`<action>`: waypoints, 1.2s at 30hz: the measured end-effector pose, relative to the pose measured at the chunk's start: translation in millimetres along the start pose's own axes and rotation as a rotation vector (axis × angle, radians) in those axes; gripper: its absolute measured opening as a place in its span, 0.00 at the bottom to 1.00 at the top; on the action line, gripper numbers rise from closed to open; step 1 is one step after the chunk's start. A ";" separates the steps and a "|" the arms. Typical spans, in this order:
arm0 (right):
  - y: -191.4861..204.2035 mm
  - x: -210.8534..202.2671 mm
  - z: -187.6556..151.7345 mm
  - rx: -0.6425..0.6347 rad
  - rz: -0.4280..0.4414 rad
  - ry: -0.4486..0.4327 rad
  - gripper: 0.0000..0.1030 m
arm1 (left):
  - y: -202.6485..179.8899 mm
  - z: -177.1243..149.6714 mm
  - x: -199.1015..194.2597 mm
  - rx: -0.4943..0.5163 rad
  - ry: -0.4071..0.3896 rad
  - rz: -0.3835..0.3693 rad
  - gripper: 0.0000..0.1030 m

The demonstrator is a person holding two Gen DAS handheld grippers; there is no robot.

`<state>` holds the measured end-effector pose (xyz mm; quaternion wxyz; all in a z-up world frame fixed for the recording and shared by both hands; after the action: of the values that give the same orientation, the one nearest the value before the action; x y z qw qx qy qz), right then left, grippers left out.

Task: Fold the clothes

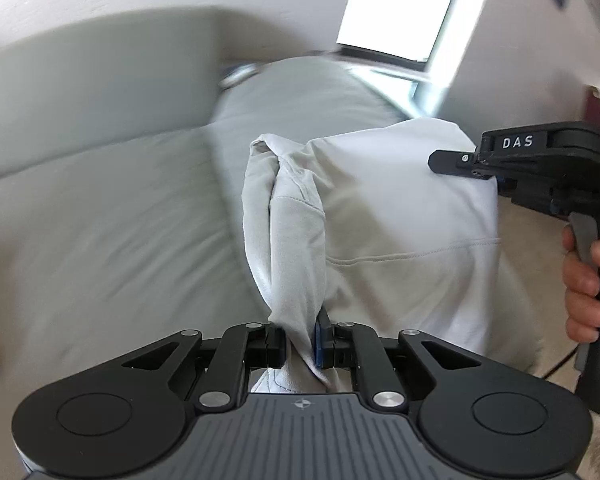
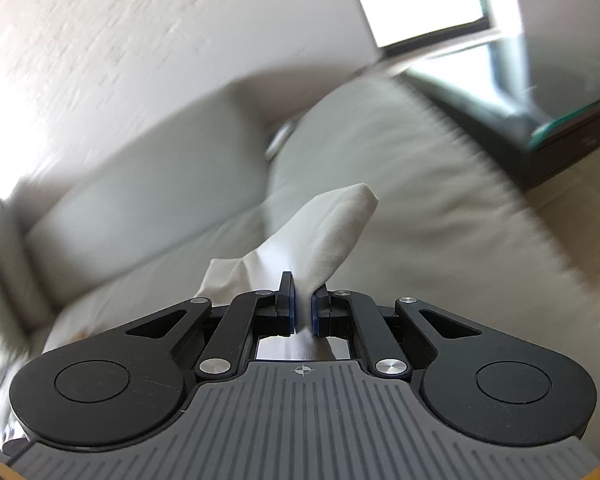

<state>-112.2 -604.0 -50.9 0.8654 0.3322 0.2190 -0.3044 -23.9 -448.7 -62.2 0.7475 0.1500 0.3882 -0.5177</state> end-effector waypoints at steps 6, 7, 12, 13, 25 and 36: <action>-78.5 -2.0 22.3 0.128 -0.204 -0.043 0.37 | -11.1 0.3 67.4 0.139 0.145 0.193 0.48; -89.6 -1.6 18.4 0.148 -0.249 -0.022 0.57 | -6.2 -4.6 63.1 0.160 0.142 0.244 0.56; -92.0 -33.2 -0.1 0.136 -0.293 -0.071 0.73 | 20.7 -19.0 11.7 0.192 0.060 0.323 0.79; -84.8 -42.6 -3.6 0.120 -0.292 -0.081 0.78 | 21.8 -18.9 1.2 0.191 0.059 0.334 0.81; 25.0 -137.3 -60.4 -0.218 -0.154 0.081 0.98 | -18.2 -35.6 -116.3 0.071 0.074 0.157 0.95; 17.1 -178.1 -80.1 -0.201 -0.249 0.086 0.99 | -67.5 -55.4 -123.8 0.129 0.095 0.136 0.97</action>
<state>-242.8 -469.2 5.5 0.8398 0.2268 0.3248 -0.3712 -127.7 -360.9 4.7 0.7506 0.2482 0.3778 -0.4819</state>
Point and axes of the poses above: each gripper's, at about its wrist camera, not at the fingertips, and x roughly the way its jaws point, y to its left, z to its top, the point moved 5 cm from there along x, roughly the way its jaws point, and after that the axes turned 4 degrees about x, right-handed, at the moved point
